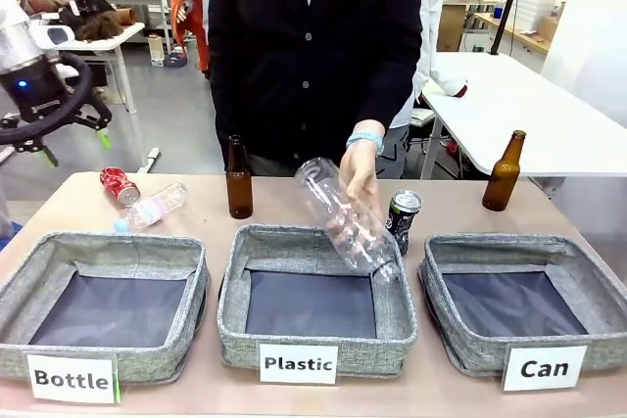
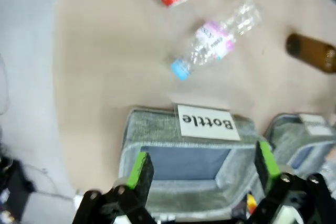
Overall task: Sort the can waste into the basket.
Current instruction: Pick up the can waste from the table and place it in the right Fabric basket.
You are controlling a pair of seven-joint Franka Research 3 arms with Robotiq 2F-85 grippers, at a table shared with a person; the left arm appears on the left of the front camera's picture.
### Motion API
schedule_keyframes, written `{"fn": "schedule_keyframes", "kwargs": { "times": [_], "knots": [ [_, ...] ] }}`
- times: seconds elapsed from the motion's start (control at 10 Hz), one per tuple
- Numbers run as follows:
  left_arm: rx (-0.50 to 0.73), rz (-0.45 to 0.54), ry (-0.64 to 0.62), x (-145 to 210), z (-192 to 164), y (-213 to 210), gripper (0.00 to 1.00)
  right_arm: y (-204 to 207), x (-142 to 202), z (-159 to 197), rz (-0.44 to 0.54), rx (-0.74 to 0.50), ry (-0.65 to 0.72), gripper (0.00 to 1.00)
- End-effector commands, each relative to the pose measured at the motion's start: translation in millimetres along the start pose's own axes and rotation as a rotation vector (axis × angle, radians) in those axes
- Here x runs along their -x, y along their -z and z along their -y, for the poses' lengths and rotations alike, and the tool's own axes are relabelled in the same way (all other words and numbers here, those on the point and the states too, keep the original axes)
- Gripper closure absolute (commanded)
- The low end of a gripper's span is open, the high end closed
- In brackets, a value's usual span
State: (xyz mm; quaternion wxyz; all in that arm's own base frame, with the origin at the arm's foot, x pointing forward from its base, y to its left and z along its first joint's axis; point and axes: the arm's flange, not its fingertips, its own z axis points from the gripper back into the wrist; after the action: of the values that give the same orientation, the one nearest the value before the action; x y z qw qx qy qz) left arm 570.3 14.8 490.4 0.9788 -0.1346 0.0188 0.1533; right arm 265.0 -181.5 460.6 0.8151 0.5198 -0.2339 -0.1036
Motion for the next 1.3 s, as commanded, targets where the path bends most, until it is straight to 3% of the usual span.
{"fn": "schedule_keyframes", "kwargs": {
  "times": [0.0, 0.5, 0.7, 0.8, 0.9, 1.1, 1.2],
  "knots": [
    [-0.04, -0.03, -0.014, -38, 10, -1, 0.0, -1, -3, 0, 0.014, -0.023, -0.027, 0.0],
    [-0.049, -0.094, -0.124, -104, 3, 41, 0.0, -1, -3, 0, 0.014, -0.023, -0.027, 0.0],
    [-0.055, -0.103, -0.201, -114, 2, 60, 0.0, -1, -3, 0, 0.014, -0.023, -0.027, 0.0],
    [-0.079, -0.05, -0.411, -120, 0, 70, 0.0, -1, -3, 0, 0.014, -0.023, -0.027, 0.0],
    [-0.113, -0.025, -0.518, -120, 0, 77, 0.0, -1, -3, 0, 0.014, -0.023, -0.027, 0.0],
    [-0.137, 0.063, -0.485, -125, 6, 83, 0.0, -1, -3, 0, 0.014, -0.023, -0.027, 0.0],
    [-0.09, 0.106, -0.42, -124, 12, 81, 0.0, -1, -3, 0, 0.014, -0.023, -0.027, 0.0]
  ]
}}
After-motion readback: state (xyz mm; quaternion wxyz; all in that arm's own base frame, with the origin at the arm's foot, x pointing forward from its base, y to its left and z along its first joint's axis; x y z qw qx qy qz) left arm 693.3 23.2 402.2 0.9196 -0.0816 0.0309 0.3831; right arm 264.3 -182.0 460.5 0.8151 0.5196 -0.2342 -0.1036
